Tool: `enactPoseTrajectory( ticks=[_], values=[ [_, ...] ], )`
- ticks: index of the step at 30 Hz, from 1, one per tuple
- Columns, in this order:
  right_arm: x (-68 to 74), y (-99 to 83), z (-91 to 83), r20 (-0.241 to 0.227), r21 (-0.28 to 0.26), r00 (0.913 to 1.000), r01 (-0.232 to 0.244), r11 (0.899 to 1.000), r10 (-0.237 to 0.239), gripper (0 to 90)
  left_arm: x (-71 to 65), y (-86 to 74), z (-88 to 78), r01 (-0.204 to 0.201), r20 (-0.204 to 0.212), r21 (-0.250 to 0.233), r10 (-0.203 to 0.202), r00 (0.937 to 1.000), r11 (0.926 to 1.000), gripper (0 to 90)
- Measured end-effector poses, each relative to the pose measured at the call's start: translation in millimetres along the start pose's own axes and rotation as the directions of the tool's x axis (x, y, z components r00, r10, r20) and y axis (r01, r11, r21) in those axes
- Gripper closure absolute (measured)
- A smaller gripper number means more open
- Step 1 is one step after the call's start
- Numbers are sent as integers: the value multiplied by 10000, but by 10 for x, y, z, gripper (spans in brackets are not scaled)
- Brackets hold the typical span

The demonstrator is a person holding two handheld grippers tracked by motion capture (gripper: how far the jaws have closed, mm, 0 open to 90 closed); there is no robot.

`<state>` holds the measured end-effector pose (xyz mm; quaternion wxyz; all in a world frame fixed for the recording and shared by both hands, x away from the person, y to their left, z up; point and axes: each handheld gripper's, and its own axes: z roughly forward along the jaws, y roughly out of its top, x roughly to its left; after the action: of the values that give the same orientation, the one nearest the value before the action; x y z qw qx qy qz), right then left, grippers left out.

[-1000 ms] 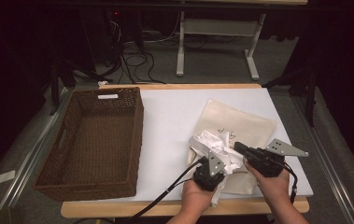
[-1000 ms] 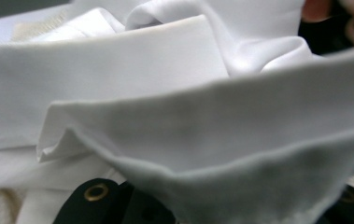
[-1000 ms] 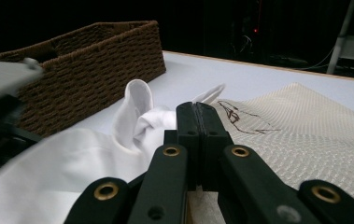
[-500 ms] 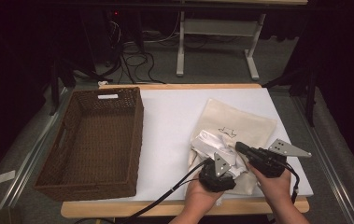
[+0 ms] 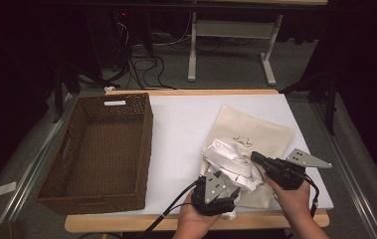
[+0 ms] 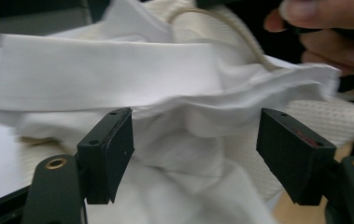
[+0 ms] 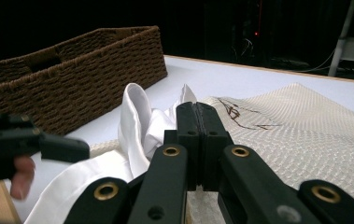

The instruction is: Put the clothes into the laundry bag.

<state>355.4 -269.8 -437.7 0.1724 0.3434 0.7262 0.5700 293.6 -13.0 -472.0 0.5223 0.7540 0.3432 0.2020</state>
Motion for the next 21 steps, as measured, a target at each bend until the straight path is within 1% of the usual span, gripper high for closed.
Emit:
enactPoseTrajectory(
  ticks=[1,2,3,5,7,8,9,10,11,13,14,15,16,18,19,20,21],
  values=[
    [1,0,1,27,-6,10000,-2,10000,2,900,52,-9,-24,112,-125,-9,-112,9999,9999,276],
    [1,0,1,27,-6,10000,-2,10000,2,900,52,-9,-24,112,-125,-9,-112,9999,9999,276],
    [2,1,3,28,-9,10000,14,10000,-14,900,123,-23,-49,291,-320,-42,-292,9991,9996,276],
    [4,2,3,49,-3,10000,23,10000,-23,900,230,-44,-78,491,-648,-176,-502,9966,9986,290],
    [2,2,2,34,-9,10000,8,10000,-8,900,332,-49,-67,692,-941,-202,-708,9930,9974,291],
    [2,2,1,31,-10,10000,-20,10000,20,900,422,-39,-42,837,-1076,-244,-858,9905,9962,279],
    [3,2,1,40,-18,10000,-21,10000,21,900,470,-23,-21,908,-1081,-233,-928,9898,9956,265],
    [3,2,1,40,-18,10000,-21,10000,21,900,470,-23,-21,908,-1081,-233,-928,9898,9956,241],
    [2,2,3,26,-15,10000,24,10000,-24,900,543,29,34,1020,-1144,-304,-1048,9879,9943,225],
    [1,2,3,24,-23,10000,14,10000,-14,900,598,96,101,1091,-1022,-346,-1121,9884,9934,207],
    [0,2,3,26,-14,10000,1,10000,-1,900,598,96,101,1091,-1022,-346,-1121,9884,9934,197],
    [-1,2,4,20,-11,10000,-5,10000,5,900,636,159,187,1141,-904,-271,-1161,9891,9931,189],
    [-2,1,5,0,-13,10000,-4,10000,4,900,650,180,227,1165,-838,-261,-1183,9894,9928,188],
    [-1,1,7,11,-12,10000,2,10000,-2,900,669,207,311,1223,-713,-92,-1226,9899,9925,189],
    [-1,1,9,7,-11,10000,1,10000,-1,900,676,206,347,1269,-569,-15,-1268,9903,9919,194],
    [-1,1,9,7,-11,10000,1,10000,-1,900,676,206,347,1269,-569,-15,-1268,9903,9919,216],
    [-1,-1,14,18,-14,10000,20,10000,-20,900,682,182,406,1386,-419,153,-1379,9896,9902,238]
  ],
)
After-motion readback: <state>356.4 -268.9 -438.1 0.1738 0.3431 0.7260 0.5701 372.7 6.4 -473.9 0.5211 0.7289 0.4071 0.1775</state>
